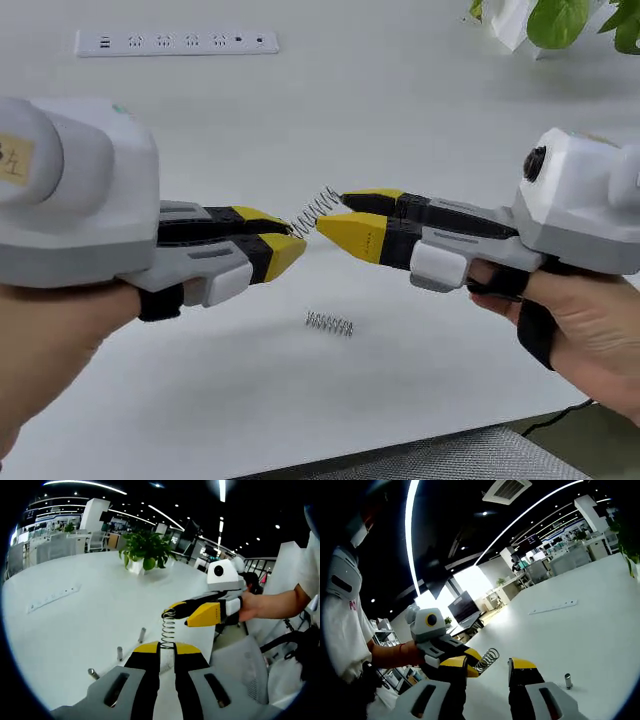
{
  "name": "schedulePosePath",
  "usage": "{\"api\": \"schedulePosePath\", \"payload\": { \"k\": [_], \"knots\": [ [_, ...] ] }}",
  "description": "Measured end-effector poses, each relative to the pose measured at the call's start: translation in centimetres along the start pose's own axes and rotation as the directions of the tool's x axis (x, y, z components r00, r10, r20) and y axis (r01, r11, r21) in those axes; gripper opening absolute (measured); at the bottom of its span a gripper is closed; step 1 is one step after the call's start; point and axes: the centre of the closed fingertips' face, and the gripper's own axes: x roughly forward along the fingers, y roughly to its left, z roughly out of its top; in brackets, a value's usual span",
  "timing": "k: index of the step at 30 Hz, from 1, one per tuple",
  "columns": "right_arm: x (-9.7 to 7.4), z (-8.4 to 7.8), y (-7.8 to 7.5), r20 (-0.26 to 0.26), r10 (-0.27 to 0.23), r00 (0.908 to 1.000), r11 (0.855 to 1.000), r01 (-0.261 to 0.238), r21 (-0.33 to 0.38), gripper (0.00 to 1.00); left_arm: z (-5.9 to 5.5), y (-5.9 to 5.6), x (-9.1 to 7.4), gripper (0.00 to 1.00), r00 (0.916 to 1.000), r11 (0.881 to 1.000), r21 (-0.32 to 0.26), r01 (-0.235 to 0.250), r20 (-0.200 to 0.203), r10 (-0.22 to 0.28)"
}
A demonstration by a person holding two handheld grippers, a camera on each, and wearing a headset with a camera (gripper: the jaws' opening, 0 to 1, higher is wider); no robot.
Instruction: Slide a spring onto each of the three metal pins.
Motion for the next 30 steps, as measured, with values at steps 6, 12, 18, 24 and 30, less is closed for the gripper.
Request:
{"api": "schedulePosePath", "payload": {
  "k": [6, 12, 18, 24, 30],
  "knots": [
    [0.4, 0.3, 0.4, 0.021, 0.015, 0.9997, 1.000, -0.016, 0.024, 0.25, 0.6, -0.4, 0.0, 0.06, 0.9997, 1.000, -0.001, 0.014, 0.020, -0.014],
    [0.6, 0.7, 0.9, 0.042, 0.019, 0.9989, 0.999, -0.021, 0.043, 0.19, 0.9, -0.8, 0.0, 0.06, 0.9992, 1.000, -0.003, 0.027, 0.031, -0.027],
    [0.8, 1.0, 1.4, 0.052, 0.022, 0.9984, 0.999, -0.025, 0.042, 0.12, 1.0, -1.0, -0.1, 0.06, 0.9988, 0.999, 0.000, 0.032, 0.037, -0.032],
    [0.9, 1.0, 1.4, 0.048, 0.018, 0.9987, 0.999, -0.021, 0.046, 0.07, 1.1, -1.0, -0.1, 0.06, 0.9987, 0.999, 0.010, 0.034, 0.038, -0.034],
    [1.2, 1.2, 1.8, 0.039, 0.026, 0.9989, 0.999, -0.028, 0.037, 0.06, 1.0, -1.0, -0.1, 0.06, 0.9983, 0.999, 0.009, 0.040, 0.042, -0.040]
  ]
}}
